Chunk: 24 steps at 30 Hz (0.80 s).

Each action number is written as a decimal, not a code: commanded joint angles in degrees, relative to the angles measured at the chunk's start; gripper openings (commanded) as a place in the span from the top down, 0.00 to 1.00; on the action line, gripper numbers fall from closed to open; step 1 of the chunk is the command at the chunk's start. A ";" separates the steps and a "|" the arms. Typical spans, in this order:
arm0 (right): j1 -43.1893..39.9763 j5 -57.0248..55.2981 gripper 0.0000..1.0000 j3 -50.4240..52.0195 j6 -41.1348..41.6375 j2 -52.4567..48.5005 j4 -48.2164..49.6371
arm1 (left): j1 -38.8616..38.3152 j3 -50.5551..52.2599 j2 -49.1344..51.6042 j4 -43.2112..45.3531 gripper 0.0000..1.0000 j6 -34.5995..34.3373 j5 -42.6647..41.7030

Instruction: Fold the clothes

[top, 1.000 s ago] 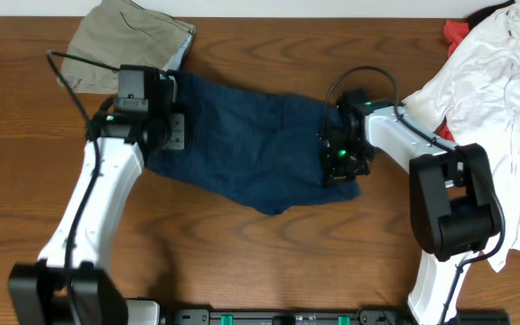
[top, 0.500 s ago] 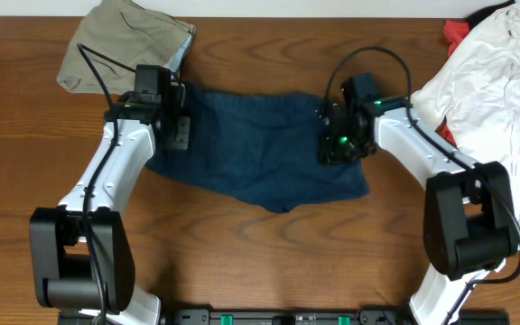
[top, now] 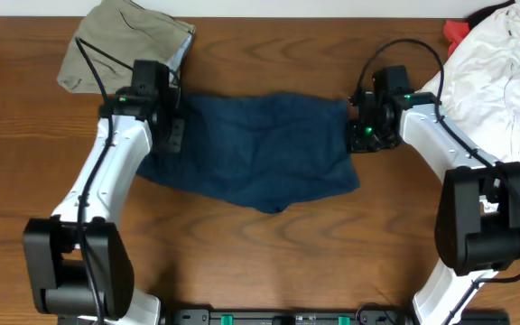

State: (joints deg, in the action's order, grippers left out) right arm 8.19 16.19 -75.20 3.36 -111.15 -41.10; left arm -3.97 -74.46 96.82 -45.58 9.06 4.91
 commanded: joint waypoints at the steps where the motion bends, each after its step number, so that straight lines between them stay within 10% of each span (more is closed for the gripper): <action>1: 0.13 -0.28 0.99 0.22 -0.74 0.42 0.76 | -0.04 -4.98 -2.12 -2.97 0.94 1.68 -0.28; 24: 3.23 6.14 0.99 0.33 -5.57 -5.90 6.47 | -5.75 -11.06 -2.12 -8.50 0.94 -0.79 -1.44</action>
State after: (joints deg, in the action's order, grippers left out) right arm 11.25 22.31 -75.20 -1.08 -114.59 -34.52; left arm -9.56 -82.30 95.98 -53.52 10.04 4.21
